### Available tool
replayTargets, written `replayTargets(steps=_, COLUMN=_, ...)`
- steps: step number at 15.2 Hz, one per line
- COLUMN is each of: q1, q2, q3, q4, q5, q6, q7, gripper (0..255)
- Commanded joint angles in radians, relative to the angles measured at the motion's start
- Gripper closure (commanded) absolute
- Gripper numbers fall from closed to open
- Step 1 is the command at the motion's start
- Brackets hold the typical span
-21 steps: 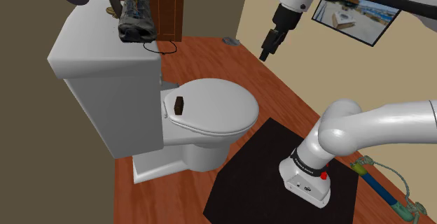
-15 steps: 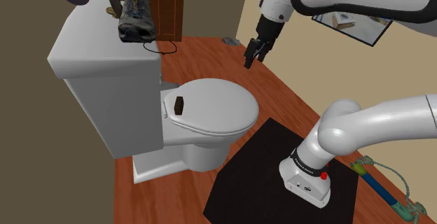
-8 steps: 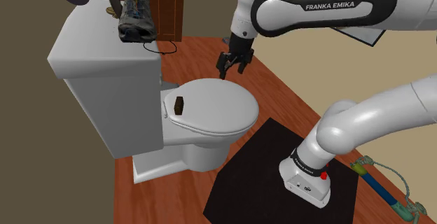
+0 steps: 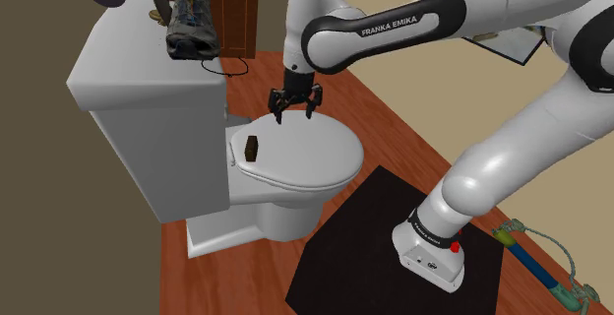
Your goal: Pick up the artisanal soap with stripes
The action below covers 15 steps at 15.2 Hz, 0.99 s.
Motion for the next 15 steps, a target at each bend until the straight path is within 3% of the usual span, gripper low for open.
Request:
replayTargets(steps=1, q1=-0.01, q2=0.088, q3=0.022, q4=0.035, q5=-0.034, q6=0.033, q7=0.091, gripper=0)
replayTargets(steps=7, q1=-0.001, q2=0.361, q3=0.029, q4=0.198, q5=-0.16, q6=0.075, q7=0.342, gripper=0)
replayTargets(steps=15, q1=0.071, q2=0.703, q3=-0.05, q4=0.48, q5=-0.26, q6=0.063, q7=0.587, gripper=0)
